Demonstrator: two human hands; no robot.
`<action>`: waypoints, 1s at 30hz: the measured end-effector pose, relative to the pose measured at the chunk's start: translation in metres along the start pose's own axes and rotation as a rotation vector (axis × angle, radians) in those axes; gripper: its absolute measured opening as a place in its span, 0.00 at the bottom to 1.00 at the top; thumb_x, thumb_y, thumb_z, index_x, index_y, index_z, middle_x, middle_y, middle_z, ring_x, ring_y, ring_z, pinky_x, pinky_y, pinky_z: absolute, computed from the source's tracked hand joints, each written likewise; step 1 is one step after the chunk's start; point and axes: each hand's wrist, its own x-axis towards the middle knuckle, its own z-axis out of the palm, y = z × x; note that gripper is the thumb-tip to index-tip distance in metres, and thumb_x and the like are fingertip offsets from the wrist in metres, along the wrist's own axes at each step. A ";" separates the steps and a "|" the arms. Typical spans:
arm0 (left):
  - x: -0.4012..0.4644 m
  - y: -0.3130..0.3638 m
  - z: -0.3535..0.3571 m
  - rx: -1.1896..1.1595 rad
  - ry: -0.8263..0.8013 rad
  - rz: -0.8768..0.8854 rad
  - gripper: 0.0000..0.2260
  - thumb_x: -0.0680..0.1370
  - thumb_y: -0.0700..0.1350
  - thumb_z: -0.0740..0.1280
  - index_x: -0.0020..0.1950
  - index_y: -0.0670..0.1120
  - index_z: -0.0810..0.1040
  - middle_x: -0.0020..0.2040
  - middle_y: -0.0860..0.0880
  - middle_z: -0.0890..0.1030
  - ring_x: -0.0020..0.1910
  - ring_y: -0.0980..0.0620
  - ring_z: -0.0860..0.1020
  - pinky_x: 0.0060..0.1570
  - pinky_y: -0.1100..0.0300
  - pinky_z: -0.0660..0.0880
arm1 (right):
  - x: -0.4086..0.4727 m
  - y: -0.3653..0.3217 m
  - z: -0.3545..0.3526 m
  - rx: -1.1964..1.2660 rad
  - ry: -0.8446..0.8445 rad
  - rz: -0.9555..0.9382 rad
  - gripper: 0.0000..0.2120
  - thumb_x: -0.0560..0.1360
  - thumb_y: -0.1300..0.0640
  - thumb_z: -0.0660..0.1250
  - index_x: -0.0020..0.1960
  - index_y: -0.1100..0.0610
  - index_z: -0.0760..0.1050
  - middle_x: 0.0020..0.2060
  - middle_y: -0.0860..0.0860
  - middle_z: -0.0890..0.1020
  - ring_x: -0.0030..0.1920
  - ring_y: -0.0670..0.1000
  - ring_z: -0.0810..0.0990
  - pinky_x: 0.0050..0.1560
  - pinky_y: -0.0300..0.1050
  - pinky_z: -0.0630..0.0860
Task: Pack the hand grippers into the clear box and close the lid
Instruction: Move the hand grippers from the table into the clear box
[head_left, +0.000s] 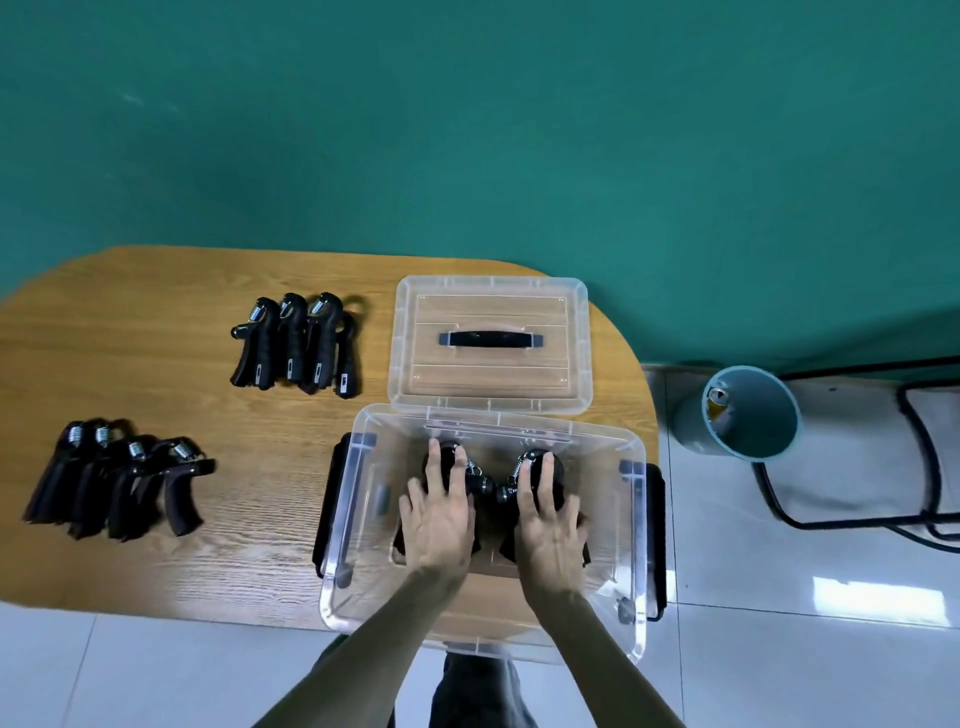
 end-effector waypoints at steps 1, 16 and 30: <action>0.001 0.000 0.002 0.000 0.008 -0.006 0.31 0.83 0.44 0.60 0.81 0.54 0.45 0.81 0.49 0.38 0.67 0.43 0.65 0.72 0.43 0.62 | 0.000 0.000 0.001 -0.005 0.006 -0.002 0.50 0.61 0.74 0.71 0.79 0.55 0.59 0.79 0.57 0.57 0.52 0.60 0.67 0.39 0.59 0.74; -0.023 -0.010 -0.025 0.145 -0.044 0.095 0.31 0.84 0.60 0.43 0.80 0.50 0.31 0.78 0.43 0.27 0.77 0.40 0.56 0.74 0.42 0.59 | -0.004 -0.024 -0.022 0.003 0.039 0.034 0.27 0.81 0.46 0.49 0.78 0.55 0.62 0.78 0.63 0.59 0.72 0.68 0.66 0.64 0.68 0.69; -0.049 -0.026 -0.202 0.238 0.190 0.205 0.22 0.86 0.53 0.45 0.78 0.47 0.57 0.70 0.45 0.73 0.58 0.47 0.80 0.58 0.54 0.75 | -0.008 -0.115 -0.154 -0.073 0.172 -0.164 0.24 0.83 0.45 0.41 0.68 0.52 0.69 0.65 0.59 0.75 0.51 0.63 0.81 0.42 0.62 0.81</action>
